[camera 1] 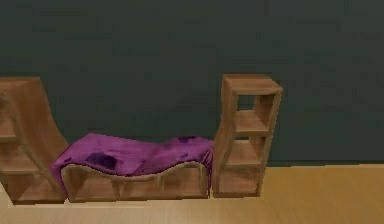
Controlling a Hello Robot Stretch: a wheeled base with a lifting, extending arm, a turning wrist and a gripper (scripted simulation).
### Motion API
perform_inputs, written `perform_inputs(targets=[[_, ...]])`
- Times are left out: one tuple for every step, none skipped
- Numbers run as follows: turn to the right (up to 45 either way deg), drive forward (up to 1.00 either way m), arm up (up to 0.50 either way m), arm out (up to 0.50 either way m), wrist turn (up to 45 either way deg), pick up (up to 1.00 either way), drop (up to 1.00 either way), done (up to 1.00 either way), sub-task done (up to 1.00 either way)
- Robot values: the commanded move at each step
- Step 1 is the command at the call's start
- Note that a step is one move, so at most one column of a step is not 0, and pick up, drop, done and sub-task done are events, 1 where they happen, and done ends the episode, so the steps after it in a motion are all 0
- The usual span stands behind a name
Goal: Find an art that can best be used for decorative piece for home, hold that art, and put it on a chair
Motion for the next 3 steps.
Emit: perform_inputs(targets=[[-45.0, 0.0, 0.0, 0.0, 0.0, 0.0, 0.0, 0.0, 0.0], [-45.0, 0.0, 0.0, 0.0, 0.0, 0.0, 0.0, 0.0, 0.0], [0.0, 0.95, 0.0, 0.0, 0.0, 0.0, 0.0, 0.0, 0.0]])
